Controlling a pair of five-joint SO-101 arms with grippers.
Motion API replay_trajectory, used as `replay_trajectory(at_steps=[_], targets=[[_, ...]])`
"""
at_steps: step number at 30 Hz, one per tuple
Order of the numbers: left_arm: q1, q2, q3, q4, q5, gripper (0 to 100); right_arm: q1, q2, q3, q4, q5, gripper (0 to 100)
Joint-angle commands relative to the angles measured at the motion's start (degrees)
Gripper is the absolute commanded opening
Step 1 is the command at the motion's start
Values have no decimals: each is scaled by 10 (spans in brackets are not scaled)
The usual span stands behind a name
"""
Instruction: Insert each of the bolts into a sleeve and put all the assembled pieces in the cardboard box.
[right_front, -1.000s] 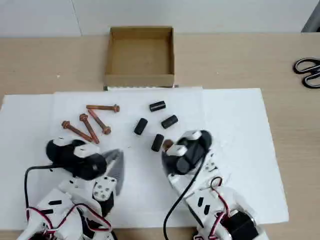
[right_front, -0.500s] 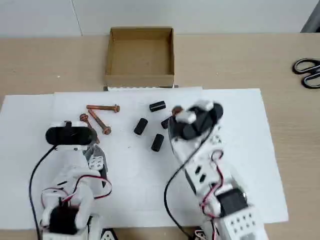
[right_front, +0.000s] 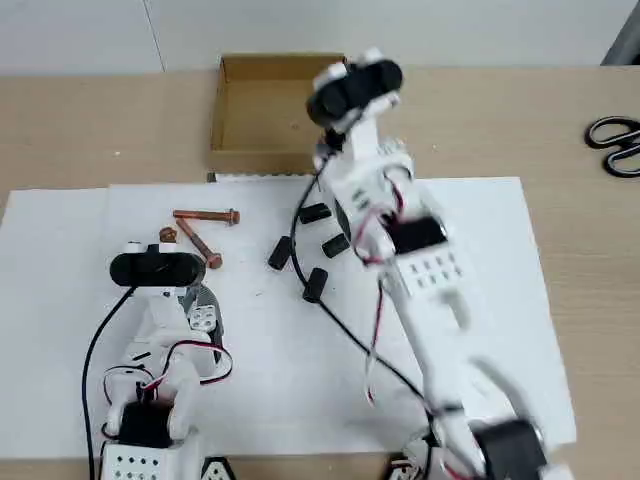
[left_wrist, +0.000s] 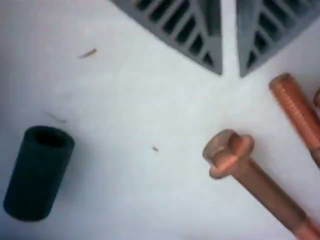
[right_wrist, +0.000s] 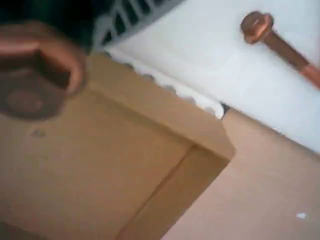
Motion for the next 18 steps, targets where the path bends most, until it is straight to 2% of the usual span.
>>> replay_trajectory(at_steps=[1, 12, 18], targets=[[-3, -6, -3, -13, -2, 6, 10, 97, -144, -22, -3, 3], [-3, -6, -3, -12, -2, 6, 39, 458, -515, -51, 13, 4], [-3, -6, -3, -12, -1, 6, 37, 565, -643, 13, 48, 27]])
